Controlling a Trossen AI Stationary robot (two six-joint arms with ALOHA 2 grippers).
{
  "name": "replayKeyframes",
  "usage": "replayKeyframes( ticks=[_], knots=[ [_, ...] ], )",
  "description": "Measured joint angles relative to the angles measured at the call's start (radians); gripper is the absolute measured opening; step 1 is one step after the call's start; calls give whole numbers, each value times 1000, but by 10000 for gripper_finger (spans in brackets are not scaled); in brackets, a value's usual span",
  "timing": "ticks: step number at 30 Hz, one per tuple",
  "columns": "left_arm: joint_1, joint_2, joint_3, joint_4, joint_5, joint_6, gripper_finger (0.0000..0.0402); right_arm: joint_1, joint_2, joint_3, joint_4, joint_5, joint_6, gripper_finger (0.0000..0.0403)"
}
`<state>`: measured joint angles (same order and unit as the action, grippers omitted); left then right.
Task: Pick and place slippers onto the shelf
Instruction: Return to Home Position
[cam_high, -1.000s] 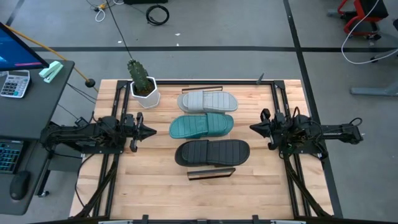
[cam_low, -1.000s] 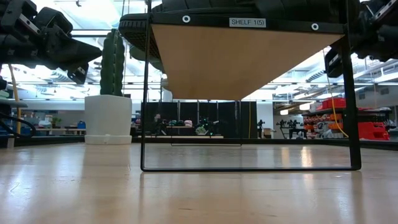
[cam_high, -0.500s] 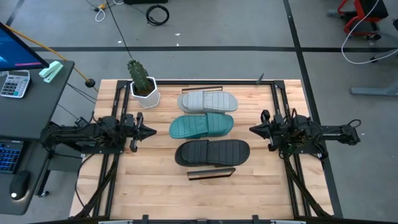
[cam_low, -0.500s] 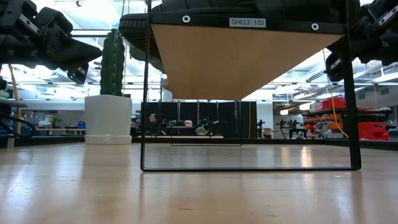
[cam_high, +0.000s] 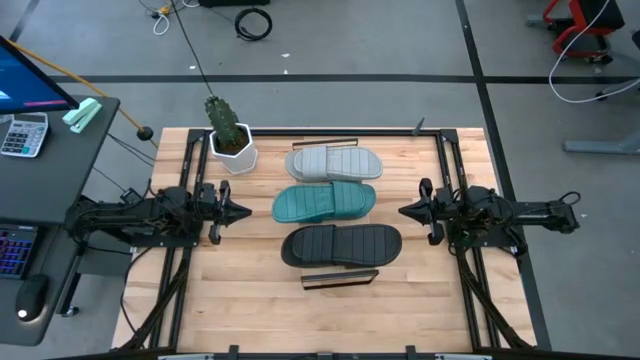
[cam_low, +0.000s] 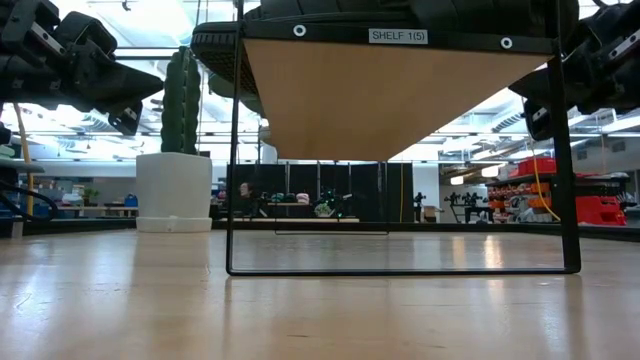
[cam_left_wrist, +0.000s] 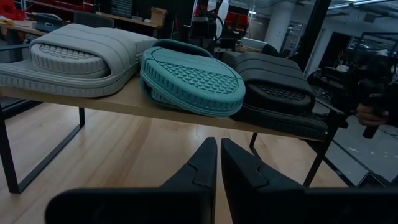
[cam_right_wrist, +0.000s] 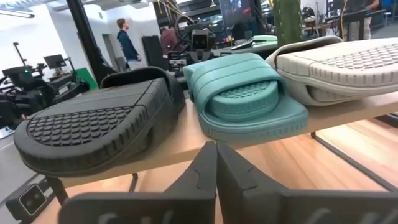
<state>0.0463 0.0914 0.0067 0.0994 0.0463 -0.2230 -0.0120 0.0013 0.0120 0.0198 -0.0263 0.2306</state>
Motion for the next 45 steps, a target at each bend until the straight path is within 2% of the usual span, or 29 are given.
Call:
replayKeyframes(
  ticks=[7,17,27,37,45],
  knots=[
    [0,0,0,0,0,0,36,0,23,0,-4,17,4,14],
    [0,0,0,0,0,0,23,0,30,0,-4,17,3,16],
    [0,0,0,0,0,0,36,0,30,0,-4,17,3,15],
    [0,0,0,0,0,0,23,0,31,0,-4,18,2,14],
    [0,0,0,0,0,0,35,0,31,0,-5,18,2,14]
  ],
)
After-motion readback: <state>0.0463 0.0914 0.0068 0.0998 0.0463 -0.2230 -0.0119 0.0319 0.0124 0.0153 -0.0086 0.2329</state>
